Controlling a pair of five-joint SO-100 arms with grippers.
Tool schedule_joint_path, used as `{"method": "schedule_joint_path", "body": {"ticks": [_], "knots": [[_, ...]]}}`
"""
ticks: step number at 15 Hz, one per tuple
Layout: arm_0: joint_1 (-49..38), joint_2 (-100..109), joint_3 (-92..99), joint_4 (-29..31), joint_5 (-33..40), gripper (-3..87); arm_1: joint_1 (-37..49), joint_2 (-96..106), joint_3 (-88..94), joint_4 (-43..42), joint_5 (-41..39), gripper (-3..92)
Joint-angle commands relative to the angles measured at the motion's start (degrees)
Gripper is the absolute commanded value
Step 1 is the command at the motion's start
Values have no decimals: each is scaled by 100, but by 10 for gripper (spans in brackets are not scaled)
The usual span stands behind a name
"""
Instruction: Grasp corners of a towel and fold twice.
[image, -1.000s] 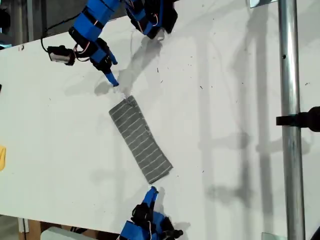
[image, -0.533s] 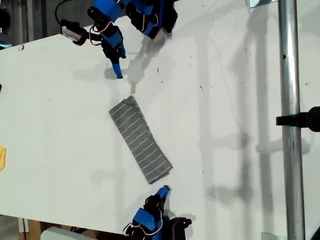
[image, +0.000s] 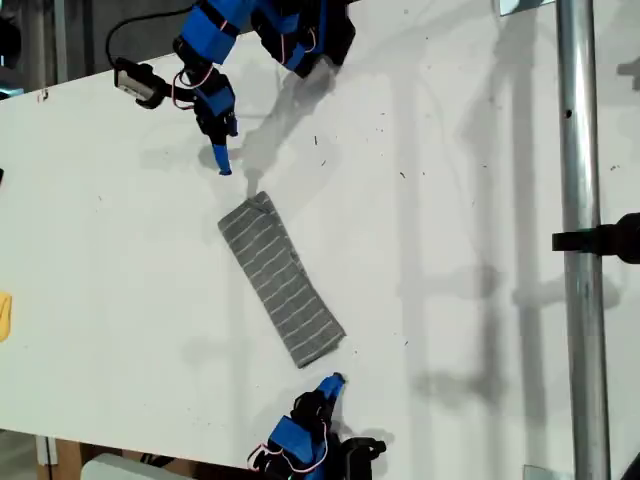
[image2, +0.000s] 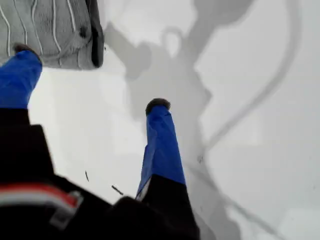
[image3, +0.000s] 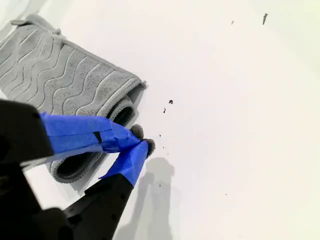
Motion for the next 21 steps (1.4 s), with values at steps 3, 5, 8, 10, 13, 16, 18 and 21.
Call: {"method": "schedule_joint_path", "body": {"ticks": [3,5,8,10,13,16,18,21], "knots": [[193,26,44,-18,-176,-26,-598,-2769,-1591,-1679,114,431],[211,26,44,-18,-193,-26,-958,-3560,-2074,-1846,387,435],[185,26,44,-18,-193,-26,-1354,-3999,-2435,-1898,598,433],[158,26,44,-18,-185,-26,-1538,-4280,-2733,-1811,712,433],[193,26,44,-18,-211,-26,-1890,-4860,-3410,-1635,870,432],[255,26,44,-18,-272,-26,-2101,-5555,-4254,-1204,1037,428],[281,26,44,-18,-290,-26,-2206,-6108,-5036,-624,1099,395],[281,26,44,-18,-290,-26,-2312,-6530,-5651,-97,1169,63]]}}
